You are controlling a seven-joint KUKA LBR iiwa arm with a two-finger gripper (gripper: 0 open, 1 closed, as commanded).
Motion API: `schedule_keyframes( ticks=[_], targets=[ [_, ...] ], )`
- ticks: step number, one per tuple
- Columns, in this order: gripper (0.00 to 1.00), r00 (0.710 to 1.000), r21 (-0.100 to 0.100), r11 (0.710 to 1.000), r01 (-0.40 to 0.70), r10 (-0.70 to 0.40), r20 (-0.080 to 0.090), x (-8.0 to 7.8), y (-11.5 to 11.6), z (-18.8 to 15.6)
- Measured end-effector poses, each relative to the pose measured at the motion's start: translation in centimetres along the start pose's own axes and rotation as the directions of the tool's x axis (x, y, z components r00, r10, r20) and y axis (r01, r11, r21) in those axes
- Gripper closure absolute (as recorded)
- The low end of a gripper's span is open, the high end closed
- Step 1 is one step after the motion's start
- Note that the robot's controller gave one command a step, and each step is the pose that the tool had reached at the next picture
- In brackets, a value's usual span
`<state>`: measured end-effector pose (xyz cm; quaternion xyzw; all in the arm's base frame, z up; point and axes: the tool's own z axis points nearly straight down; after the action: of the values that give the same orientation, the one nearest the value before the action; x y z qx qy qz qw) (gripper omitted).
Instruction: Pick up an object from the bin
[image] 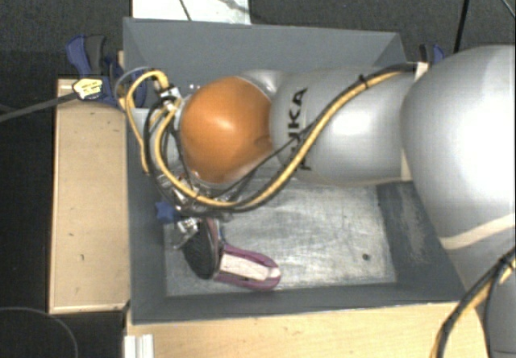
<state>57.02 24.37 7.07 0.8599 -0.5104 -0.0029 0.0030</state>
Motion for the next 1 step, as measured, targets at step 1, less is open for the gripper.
schedule_keyframes(
  ticks=[1],
  targets=[
    [1.00, 1.000, 0.007, 1.000, -0.005, 0.005, -0.003, 0.23, -0.20, -0.14]
  ],
)
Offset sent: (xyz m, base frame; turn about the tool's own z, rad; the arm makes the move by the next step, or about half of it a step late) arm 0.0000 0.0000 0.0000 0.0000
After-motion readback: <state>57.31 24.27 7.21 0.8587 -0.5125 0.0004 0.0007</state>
